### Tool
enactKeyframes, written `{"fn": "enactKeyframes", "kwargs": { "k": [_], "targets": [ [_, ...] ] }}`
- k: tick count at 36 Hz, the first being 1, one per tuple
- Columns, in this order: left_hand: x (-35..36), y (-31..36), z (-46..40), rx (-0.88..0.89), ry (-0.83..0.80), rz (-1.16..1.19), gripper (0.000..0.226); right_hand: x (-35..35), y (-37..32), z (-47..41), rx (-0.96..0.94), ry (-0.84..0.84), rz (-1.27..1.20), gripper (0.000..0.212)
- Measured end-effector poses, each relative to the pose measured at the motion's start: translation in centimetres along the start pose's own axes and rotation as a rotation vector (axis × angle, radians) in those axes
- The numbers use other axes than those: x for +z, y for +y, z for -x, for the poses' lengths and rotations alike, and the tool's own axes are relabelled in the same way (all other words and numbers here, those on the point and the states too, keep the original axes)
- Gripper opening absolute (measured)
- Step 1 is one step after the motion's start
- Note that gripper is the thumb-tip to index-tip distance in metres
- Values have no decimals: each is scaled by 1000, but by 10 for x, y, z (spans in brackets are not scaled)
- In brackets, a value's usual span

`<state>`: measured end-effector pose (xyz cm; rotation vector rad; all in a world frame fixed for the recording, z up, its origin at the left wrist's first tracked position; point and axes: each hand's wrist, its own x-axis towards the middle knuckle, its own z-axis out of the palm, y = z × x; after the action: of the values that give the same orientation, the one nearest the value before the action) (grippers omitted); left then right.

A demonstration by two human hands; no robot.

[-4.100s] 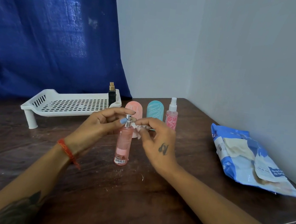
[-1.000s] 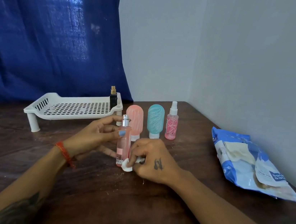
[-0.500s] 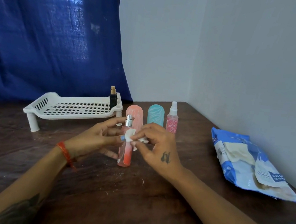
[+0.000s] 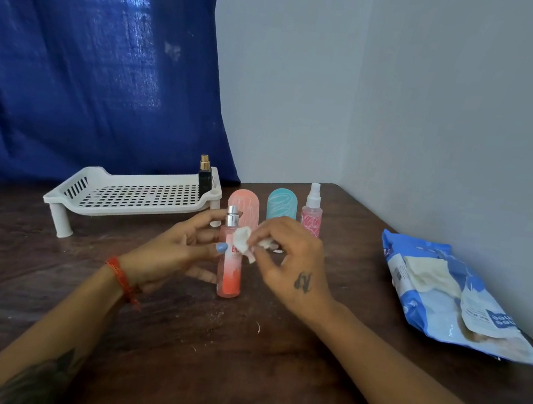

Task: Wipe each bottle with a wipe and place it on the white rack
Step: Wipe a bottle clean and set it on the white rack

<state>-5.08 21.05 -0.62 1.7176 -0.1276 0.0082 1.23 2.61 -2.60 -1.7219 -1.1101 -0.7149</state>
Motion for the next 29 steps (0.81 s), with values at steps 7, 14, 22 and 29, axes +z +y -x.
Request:
{"fn": "enactKeyframes", "kwargs": {
  "k": [7, 14, 22, 29],
  "targets": [
    [-1, 2, 0, -16, -61, -25, 97, 3, 2, 2, 23, -39, 35, 14],
    [-2, 2, 2, -7, -1, 28, 90, 1, -2, 8, -26, -332, 6, 16],
    [3, 4, 4, 20, 44, -9, 62, -1, -6, 7, -56, -479, 53, 17],
    [8, 4, 2, 49, 62, -62, 53, -2, -6, 7, -87, -347, 33, 13]
  ]
}}
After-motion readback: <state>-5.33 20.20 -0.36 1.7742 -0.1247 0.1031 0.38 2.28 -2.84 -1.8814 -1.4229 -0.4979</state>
